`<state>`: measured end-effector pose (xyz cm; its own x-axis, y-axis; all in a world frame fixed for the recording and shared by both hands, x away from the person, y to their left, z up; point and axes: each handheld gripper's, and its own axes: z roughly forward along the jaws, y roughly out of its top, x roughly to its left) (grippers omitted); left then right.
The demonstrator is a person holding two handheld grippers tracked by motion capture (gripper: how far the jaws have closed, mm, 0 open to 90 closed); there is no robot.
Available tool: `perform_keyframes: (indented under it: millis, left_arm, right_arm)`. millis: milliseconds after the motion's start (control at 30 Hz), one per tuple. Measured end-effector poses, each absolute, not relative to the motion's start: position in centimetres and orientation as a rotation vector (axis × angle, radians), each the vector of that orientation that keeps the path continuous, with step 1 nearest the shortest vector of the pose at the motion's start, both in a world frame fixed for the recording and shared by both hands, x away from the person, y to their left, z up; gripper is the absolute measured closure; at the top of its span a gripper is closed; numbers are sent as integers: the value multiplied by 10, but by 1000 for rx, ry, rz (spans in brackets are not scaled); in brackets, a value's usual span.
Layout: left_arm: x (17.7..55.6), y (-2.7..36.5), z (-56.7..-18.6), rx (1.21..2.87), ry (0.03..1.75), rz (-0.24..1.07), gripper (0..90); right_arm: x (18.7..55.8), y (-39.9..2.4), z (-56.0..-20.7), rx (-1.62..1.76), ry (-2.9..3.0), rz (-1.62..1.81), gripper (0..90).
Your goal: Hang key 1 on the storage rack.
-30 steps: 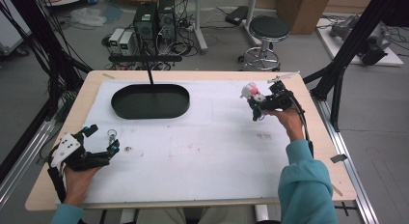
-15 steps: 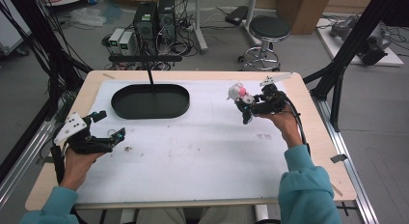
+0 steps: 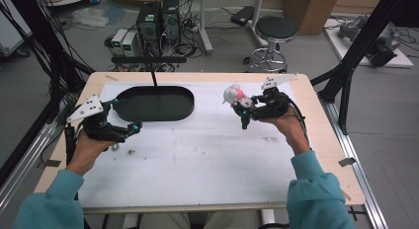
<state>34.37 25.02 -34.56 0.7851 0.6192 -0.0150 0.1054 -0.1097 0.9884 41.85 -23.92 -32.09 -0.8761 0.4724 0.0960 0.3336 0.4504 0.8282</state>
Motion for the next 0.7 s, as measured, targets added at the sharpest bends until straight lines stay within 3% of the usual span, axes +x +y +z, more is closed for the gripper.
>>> perform_keyframes:
  millis: [700]
  left_arm:
    - [365,190,-316,1751,384,327,17]
  right_arm:
    - [401,-186,-304,384,2618,1486,437]
